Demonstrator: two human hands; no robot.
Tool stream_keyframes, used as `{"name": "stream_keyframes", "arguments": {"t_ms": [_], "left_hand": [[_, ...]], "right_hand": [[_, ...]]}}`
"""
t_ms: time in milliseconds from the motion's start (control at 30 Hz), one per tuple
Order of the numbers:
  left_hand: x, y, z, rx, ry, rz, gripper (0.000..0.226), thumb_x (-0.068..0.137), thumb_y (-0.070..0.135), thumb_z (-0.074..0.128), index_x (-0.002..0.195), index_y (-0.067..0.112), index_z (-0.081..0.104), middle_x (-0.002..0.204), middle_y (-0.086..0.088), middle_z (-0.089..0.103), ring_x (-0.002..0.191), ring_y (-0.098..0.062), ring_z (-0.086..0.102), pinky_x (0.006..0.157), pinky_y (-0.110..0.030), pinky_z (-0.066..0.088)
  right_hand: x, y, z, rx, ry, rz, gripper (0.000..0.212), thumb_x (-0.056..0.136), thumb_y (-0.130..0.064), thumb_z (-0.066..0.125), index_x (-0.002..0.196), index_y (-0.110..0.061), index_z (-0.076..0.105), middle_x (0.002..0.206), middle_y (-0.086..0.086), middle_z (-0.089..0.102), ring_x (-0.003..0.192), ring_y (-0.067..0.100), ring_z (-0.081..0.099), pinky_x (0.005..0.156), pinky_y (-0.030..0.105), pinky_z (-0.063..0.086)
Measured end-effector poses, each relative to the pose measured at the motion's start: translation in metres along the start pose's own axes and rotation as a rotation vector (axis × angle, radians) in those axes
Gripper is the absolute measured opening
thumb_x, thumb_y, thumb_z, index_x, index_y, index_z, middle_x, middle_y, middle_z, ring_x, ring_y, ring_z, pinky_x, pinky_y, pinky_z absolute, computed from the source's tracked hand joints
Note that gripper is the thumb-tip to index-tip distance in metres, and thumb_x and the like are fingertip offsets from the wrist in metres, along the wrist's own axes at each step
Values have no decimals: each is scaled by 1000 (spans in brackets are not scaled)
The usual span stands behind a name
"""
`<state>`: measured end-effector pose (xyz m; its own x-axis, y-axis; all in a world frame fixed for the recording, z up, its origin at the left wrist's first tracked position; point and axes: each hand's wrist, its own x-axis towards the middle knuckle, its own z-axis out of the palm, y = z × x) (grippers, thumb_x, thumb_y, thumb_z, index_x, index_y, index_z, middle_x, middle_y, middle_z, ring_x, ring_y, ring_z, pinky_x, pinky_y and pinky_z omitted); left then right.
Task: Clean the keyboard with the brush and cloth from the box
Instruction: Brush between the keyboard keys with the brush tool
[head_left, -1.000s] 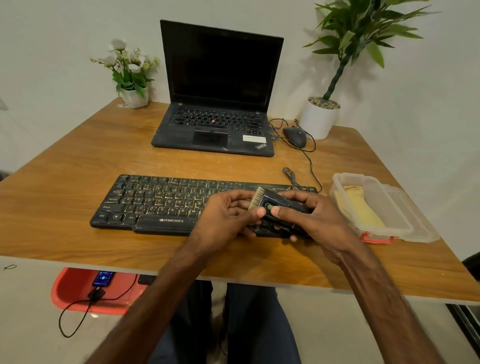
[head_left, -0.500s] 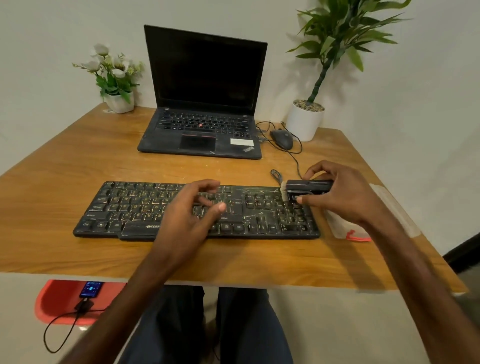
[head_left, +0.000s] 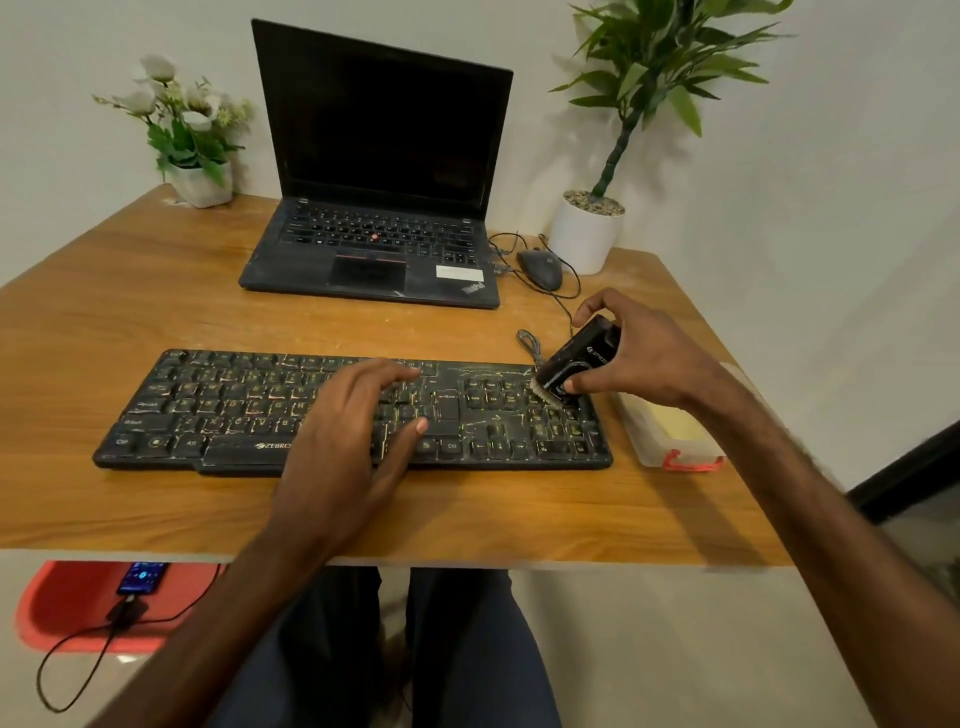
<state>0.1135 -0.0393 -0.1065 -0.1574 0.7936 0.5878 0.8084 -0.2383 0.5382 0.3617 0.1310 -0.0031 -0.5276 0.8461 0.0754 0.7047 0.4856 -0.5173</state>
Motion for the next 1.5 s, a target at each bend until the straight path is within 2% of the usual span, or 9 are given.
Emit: {"name": "stream_keyframes", "arguments": {"t_ms": [300, 467, 567, 733, 833, 1000, 1233, 1400, 1500], "left_hand": [[4, -1, 7, 67, -21, 7, 54, 92, 47, 50, 135, 16, 50, 139, -7, 48, 127, -8, 36, 103, -39, 38], [6, 1, 9, 220, -124, 37, 67, 90, 59, 45, 139, 13, 47, 145, -12, 46, 132, -26, 44, 109, -50, 38], [11, 0, 11, 352, -212, 22, 82, 91, 71, 32, 144, 9, 42, 153, -14, 39, 138, -31, 40, 113, -56, 32], [21, -8, 13, 470, -347, -30, 101, 86, 84, 3, 156, 12, 21, 165, -8, 14, 152, -24, 12, 121, -57, 12], [21, -8, 15, 492, -387, -32, 104, 84, 85, -4, 157, 14, 12, 166, -6, 7, 153, -20, 5, 122, -57, 7], [18, -10, 14, 472, -376, -33, 101, 87, 84, 2, 157, 12, 19, 164, -7, 17, 151, -22, 17, 121, -58, 13], [18, -9, 15, 500, -386, -31, 98, 90, 82, 9, 155, 10, 25, 162, -9, 24, 149, -24, 24, 118, -62, 19], [18, -6, 14, 503, -391, -19, 100, 89, 83, 9, 154, 9, 26, 161, -10, 27, 148, -25, 28, 117, -62, 22], [17, -7, 14, 533, -412, 14, 107, 84, 89, 16, 154, 8, 27, 160, -11, 29, 146, -27, 31, 115, -64, 24]], "right_hand": [[17, -5, 7, -104, -30, -129, 52, 66, -20, 86, 106, -22, 53, 97, -4, 64, 87, 10, 63, 66, 21, 55], [20, -13, 9, -235, -66, -275, 51, 66, -21, 85, 105, -25, 53, 91, -9, 62, 80, 9, 62, 60, 24, 50], [14, -19, 6, -279, -182, -321, 52, 67, -23, 85, 107, -28, 52, 88, -15, 57, 76, 1, 58, 56, 16, 44], [1, -24, 1, -232, -387, -316, 49, 69, -23, 84, 104, -33, 51, 95, -11, 62, 82, 4, 63, 59, 21, 54], [13, -23, 0, -305, -310, -323, 51, 70, -24, 84, 108, -30, 50, 97, -10, 61, 84, 5, 61, 60, 21, 51], [30, -18, 6, -444, -117, -365, 53, 71, -26, 82, 111, -28, 47, 96, -7, 58, 88, 15, 61, 64, 27, 52], [-5, -35, -4, -201, -513, -348, 50, 71, -21, 84, 108, -30, 51, 99, -12, 61, 84, 2, 64, 62, 22, 56], [17, -25, -20, -375, -136, -421, 50, 71, -26, 84, 109, -28, 51, 87, -20, 53, 78, 2, 57, 57, 9, 38], [28, -14, -8, -499, -107, -419, 50, 72, -25, 81, 111, -26, 50, 88, -12, 53, 82, 12, 56, 59, 19, 39]]}}
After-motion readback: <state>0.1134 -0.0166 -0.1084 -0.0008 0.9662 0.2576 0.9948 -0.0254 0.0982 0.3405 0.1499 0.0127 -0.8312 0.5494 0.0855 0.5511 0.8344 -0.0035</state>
